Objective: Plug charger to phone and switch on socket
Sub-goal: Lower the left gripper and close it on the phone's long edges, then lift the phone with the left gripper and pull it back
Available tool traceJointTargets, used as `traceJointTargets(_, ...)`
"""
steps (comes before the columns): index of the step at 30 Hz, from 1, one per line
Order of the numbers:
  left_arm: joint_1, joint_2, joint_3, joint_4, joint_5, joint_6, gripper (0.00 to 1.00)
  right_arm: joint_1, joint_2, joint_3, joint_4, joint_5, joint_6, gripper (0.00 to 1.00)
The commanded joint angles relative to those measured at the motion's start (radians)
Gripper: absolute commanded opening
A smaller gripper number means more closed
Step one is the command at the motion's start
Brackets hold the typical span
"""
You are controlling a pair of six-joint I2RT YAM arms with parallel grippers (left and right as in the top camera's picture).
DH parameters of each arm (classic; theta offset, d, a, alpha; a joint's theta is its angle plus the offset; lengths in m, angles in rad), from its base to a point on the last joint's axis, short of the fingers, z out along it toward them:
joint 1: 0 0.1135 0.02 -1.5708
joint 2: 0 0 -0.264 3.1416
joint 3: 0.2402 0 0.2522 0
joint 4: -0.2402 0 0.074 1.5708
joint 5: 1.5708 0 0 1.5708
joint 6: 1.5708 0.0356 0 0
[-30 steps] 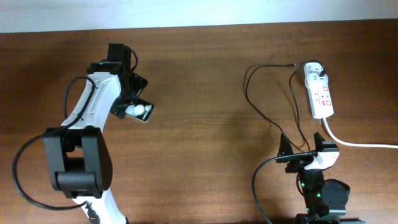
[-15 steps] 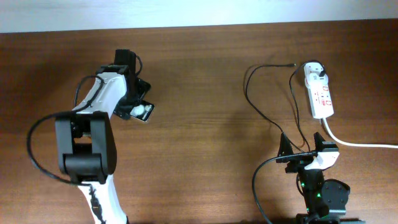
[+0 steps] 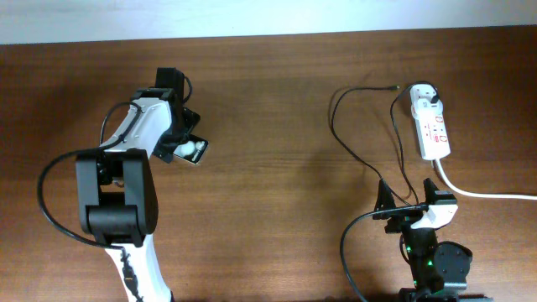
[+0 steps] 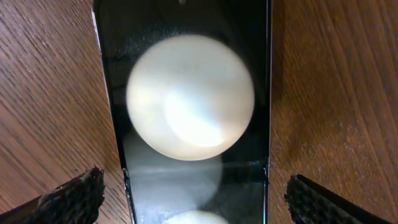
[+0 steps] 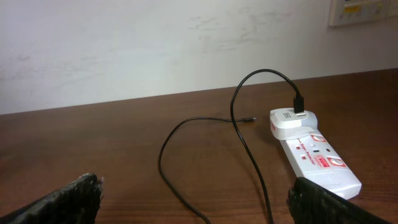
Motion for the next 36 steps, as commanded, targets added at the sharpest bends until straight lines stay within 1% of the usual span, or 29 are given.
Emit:
traceJointTargets(1,0.005,0.045,0.002,0.000,-0.024,-0.012,0.96,-0.003,-0.006,-0.005,-0.005,0.005,-0.001,0.99)
traceJointTargets(2,0.005,0.060,0.002,-0.002,-0.012,-0.011,0.96,-0.003,-0.006,-0.005,-0.005,0.005,-0.001,0.99)
traceJointTargets(3,0.005,0.072,0.002,-0.006,-0.002,-0.007,0.87,-0.003,-0.006,-0.005,-0.005,0.005,-0.001,0.99)
traceJointTargets(4,0.005,0.076,0.002,-0.009,0.009,0.003,0.75,-0.003,-0.006,-0.005,-0.005,0.005,-0.001,0.99)
traceJointTargets(5,0.005,0.076,0.002,-0.009,0.021,0.011,0.73,-0.003,-0.006,-0.005,-0.005,0.005,-0.001,0.99)
traceJointTargets(7,0.005,0.076,0.002,-0.010,0.028,0.038,0.74,-0.003,-0.006,-0.005,-0.005,0.005,-0.001,0.99)
traceJointTargets(9,0.005,0.076,0.002,-0.028,0.028,0.038,0.71,-0.003,-0.006,-0.005,-0.005,0.005,-0.001,0.99)
traceJointTargets(12,0.003,0.076,0.002,-0.028,0.070,0.126,0.68,-0.003,-0.006,-0.005,-0.005,0.005,-0.001,0.99)
traceJointTargets(14,-0.006,0.076,0.002,-0.028,0.109,0.214,0.66,-0.003,-0.006,-0.005,-0.005,0.005,-0.001,0.99)
traceJointTargets(17,-0.033,0.076,0.002,-0.030,0.185,0.415,0.66,-0.003,-0.006,-0.005,-0.005,0.005,-0.001,0.99)
traceJointTargets(19,-0.053,0.076,0.002,-0.040,0.204,0.498,0.67,-0.003,-0.006,-0.005,-0.005,0.005,-0.001,0.99)
traceJointTargets(20,-0.064,0.076,0.002,-0.040,0.198,0.510,0.76,-0.003,-0.006,-0.005,-0.005,0.005,-0.001,0.99)
traceJointTargets(21,-0.070,0.076,0.002,-0.038,0.184,0.509,0.82,-0.003,-0.006,-0.005,-0.005,0.005,-0.001,0.99)
traceJointTargets(22,-0.072,0.076,0.002,-0.031,0.162,0.509,0.93,-0.003,-0.006,-0.005,-0.005,0.005,-0.001,0.99)
traceJointTargets(24,-0.072,0.076,0.002,-0.019,0.121,0.509,0.98,-0.003,-0.006,-0.005,-0.005,0.005,-0.001,0.99)
traceJointTargets(25,-0.072,0.076,0.002,-0.014,0.106,0.509,1.00,-0.003,-0.006,-0.005,-0.005,0.005,-0.001,0.99)
traceJointTargets(27,-0.072,0.076,0.002,0.002,0.058,0.509,0.99,-0.003,-0.006,-0.005,-0.005,0.005,-0.001,0.99)
traceJointTargets(30,-0.071,0.076,0.002,0.000,0.052,0.509,0.98,-0.003,-0.006,-0.005,-0.005,0.005,-0.001,0.99)
traceJointTargets(35,-0.071,0.076,-0.001,-0.005,0.049,0.509,0.87,-0.003,-0.006,-0.005,-0.005,0.005,-0.001,0.99)
traceJointTargets(36,-0.071,0.076,-0.006,-0.003,0.049,0.509,0.77,-0.003,-0.006,-0.005,-0.005,0.005,-0.001,0.99)
